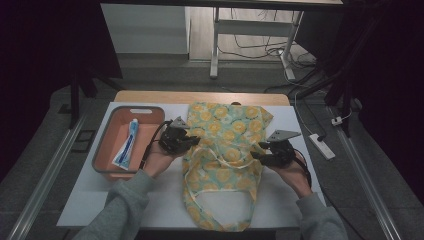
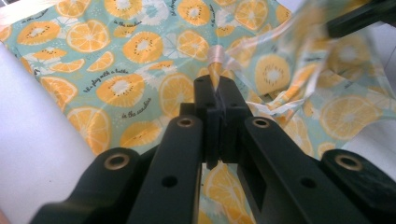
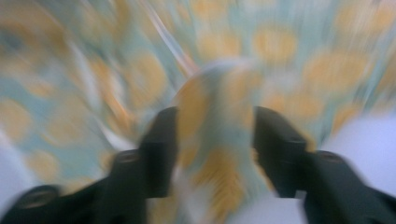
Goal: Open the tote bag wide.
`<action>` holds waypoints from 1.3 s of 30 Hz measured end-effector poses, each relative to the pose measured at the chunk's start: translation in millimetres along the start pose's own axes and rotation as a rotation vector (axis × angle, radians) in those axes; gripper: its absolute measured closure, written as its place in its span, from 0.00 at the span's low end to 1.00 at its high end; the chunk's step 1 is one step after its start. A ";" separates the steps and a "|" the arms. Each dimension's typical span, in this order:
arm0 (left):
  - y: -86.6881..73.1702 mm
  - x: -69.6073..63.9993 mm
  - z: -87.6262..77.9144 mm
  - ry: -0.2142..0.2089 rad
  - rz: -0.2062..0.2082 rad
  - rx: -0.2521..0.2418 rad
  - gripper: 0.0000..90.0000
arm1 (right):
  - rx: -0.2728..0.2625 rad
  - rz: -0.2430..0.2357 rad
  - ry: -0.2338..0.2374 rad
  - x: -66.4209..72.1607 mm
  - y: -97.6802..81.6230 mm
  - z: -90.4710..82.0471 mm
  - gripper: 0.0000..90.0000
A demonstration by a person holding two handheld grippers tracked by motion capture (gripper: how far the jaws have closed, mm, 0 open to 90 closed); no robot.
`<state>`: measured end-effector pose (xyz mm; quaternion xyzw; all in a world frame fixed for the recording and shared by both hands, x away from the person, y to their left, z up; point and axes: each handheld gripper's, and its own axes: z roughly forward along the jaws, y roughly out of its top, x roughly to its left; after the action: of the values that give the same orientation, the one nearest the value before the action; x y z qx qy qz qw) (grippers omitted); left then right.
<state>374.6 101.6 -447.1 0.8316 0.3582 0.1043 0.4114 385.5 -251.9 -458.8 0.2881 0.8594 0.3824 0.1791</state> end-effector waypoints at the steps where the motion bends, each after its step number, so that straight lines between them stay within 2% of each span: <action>1: -0.2 0.7 0.4 -0.002 -0.002 0.001 0.98 | -0.039 -0.041 0.036 12.2 18.5 -13.9 0.39; 2: -0.2 0.7 0.4 -0.002 -0.002 0.001 0.98 | -0.039 -0.041 0.036 12.2 18.5 -13.9 0.39; 3: -0.4 1.1 1.0 -0.004 -0.004 0.001 0.98 | -0.059 -0.101 0.069 27.6 35.4 -18.7 0.32; 4: -0.4 1.1 1.0 -0.004 -0.004 0.001 0.98 | -0.059 -0.101 0.069 27.6 35.4 -18.7 0.32; 5: -0.6 1.1 1.2 -0.006 -0.005 0.001 0.98 | -0.049 -0.149 0.096 41.4 49.1 -12.4 0.28; 6: -0.6 1.1 1.2 -0.006 -0.005 0.001 0.98 | -0.049 -0.149 0.096 41.4 49.1 -12.4 0.28; 7: -0.7 0.8 1.0 -0.010 -0.003 0.001 0.98 | -0.015 -0.174 0.123 50.9 59.2 3.8 0.24; 8: -0.7 0.8 1.0 -0.010 -0.003 0.001 0.98 | 0.014 -0.189 0.128 53.6 62.6 14.4 0.23; 9: -0.7 0.2 0.7 -0.011 -0.001 -0.003 0.98 | 0.042 -0.193 0.134 54.3 64.9 26.2 0.22; 10: -0.7 0.2 0.7 -0.011 -0.001 -0.003 0.98 | 0.042 -0.193 0.134 54.3 64.9 26.2 0.22; 11: -1.0 0.2 0.4 -0.013 0.000 -0.003 0.98 | 0.092 -0.162 0.174 51.7 66.5 49.7 0.20; 12: -1.0 0.2 0.4 -0.013 0.000 -0.003 0.98 | 0.092 -0.162 0.174 51.7 66.5 49.7 0.20; 13: -1.5 0.7 0.2 -0.016 0.000 -0.003 0.98 | 0.147 -0.149 0.200 50.0 63.2 71.2 0.20; 14: -1.5 0.7 0.2 -0.016 0.000 -0.003 0.98 | 0.147 -0.149 0.200 50.0 63.2 71.2 0.20; 15: -2.2 1.0 0.0 -0.019 0.000 -0.002 0.98 | 0.204 -0.150 0.218 51.4 55.7 87.3 0.21; 16: -2.2 1.0 0.0 -0.019 0.000 -0.002 0.98 | 0.204 -0.150 0.218 51.4 55.7 87.3 0.21; 17: -2.9 1.4 0.0 -0.018 -0.001 -0.003 0.98 | 0.235 -0.152 0.234 52.4 47.9 96.1 0.25; 18: -2.9 1.4 0.0 -0.018 -0.001 -0.003 0.98 | 0.244 -0.150 0.249 52.6 44.8 98.4 0.28; 19: -3.5 2.4 -0.2 -0.017 -0.001 -0.001 0.98 | 0.255 -0.156 0.257 53.1 42.5 99.4 0.36; 20: -3.5 2.4 -0.2 -0.017 -0.001 -0.001 0.98 | 0.255 -0.156 0.257 53.1 42.5 99.4 0.36; 21: -3.9 2.9 -0.3 -0.015 -0.002 -0.001 0.97 | 0.278 -0.184 0.260 53.5 39.9 99.2 0.59; 22: -3.9 2.9 -0.3 -0.015 -0.002 -0.001 0.97 | 0.278 -0.184 0.260 53.5 39.9 99.2 0.59; 23: -3.9 3.2 -0.2 -0.014 -0.003 -0.003 0.97 | 0.302 -0.160 0.265 50.7 40.0 97.9 0.81; 24: -3.9 3.2 -0.2 -0.014 -0.003 -0.003 0.97 | 0.302 -0.160 0.265 50.7 40.0 97.9 0.81; 25: -3.6 3.0 0.0 -0.011 -0.003 -0.008 0.97 | 0.302 -0.118 0.289 47.1 40.7 94.7 0.96; 26: -3.6 3.0 0.0 -0.011 -0.003 -0.008 0.96 | 0.302 -0.118 0.289 47.1 40.7 94.7 0.96; 28: -3.1 2.6 -1.3 -0.010 -0.002 -0.017 0.96 | 0.272 -0.080 0.310 47.9 44.7 87.3 0.98; 30: -2.6 2.4 -5.2 -0.009 -0.001 -0.037 0.93 | 0.236 -0.067 0.308 52.7 51.1 78.8 0.99; 31: -2.0 2.1 -12.1 -0.017 -0.001 -0.074 0.87 | 0.212 -0.056 0.305 55.1 55.0 74.2 0.99; 32: -2.0 2.1 -12.1 -0.017 -0.001 -0.074 0.80 | 0.212 -0.056 0.305 55.1 55.0 74.2 0.99; 33: -1.7 1.0 -21.5 -0.026 -0.004 -0.112 0.72 | 0.159 -0.033 0.312 58.9 63.5 65.3 0.99; 34: -1.7 1.0 -21.5 -0.026 -0.004 -0.112 0.65 | 0.133 -0.028 0.313 61.0 67.7 61.5 0.99; 35: -2.1 -0.9 -33.2 -0.025 -0.001 -0.146 0.57 | 0.107 -0.028 0.310 63.1 71.7 58.4 0.99; 36: -2.1 -0.9 -33.2 -0.025 -0.001 -0.146 0.51 | 0.082 -0.032 0.307 64.9 75.7 55.9 0.99; 37: -2.9 -1.8 -46.7 -0.032 0.005 -0.164 0.45 | 0.059 -0.032 0.306 66.4 79.9 53.4 0.99; 38: -2.9 -1.8 -46.7 -0.032 0.005 -0.164 0.42 | 0.059 -0.032 0.306 66.4 79.9 53.4 0.99; 39: -4.7 -2.2 -60.7 -0.035 0.006 -0.185 0.39 | 0.014 -0.028 0.299 69.1 88.8 48.4 0.99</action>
<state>342.1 139.0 -411.6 0.7928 0.3376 0.1237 0.4921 389.8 -133.3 -428.4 0.2174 0.8831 0.4124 0.0524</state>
